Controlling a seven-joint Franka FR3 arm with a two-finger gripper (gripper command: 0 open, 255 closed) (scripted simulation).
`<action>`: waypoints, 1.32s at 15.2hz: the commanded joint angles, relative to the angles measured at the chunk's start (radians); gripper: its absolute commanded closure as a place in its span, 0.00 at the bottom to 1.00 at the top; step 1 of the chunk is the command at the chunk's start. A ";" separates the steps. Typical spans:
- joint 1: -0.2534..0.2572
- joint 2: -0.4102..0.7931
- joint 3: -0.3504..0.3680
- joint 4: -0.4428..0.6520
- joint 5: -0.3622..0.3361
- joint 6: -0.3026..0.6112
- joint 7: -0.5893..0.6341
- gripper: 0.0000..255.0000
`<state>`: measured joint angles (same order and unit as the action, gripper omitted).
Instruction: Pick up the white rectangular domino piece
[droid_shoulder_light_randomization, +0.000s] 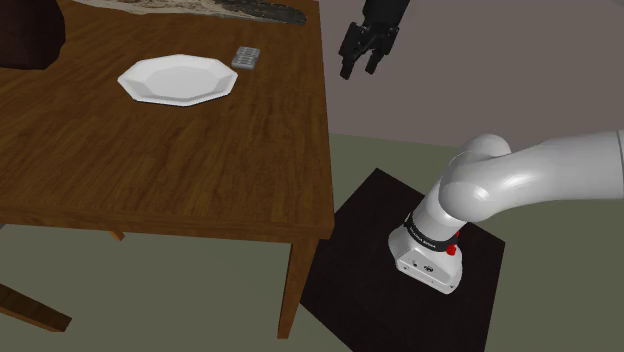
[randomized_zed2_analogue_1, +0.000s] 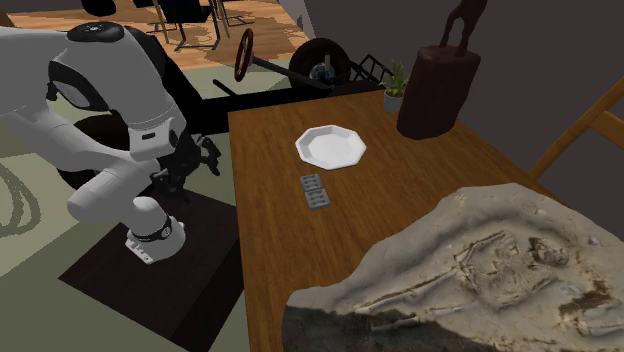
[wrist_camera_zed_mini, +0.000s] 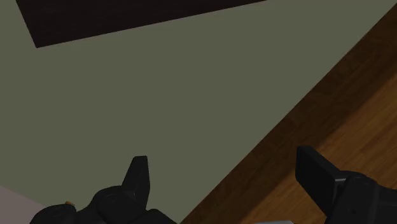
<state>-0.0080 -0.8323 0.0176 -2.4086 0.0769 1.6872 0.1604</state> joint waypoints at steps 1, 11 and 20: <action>0.000 0.000 0.000 0.000 0.000 0.000 0.000 0.00; -0.085 0.396 0.227 0.336 0.038 0.023 0.481 0.00; -0.124 0.831 0.347 0.796 -0.080 -0.071 0.918 0.00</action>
<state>-0.1310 -0.0622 0.3554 -1.6918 0.0177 1.6462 1.0248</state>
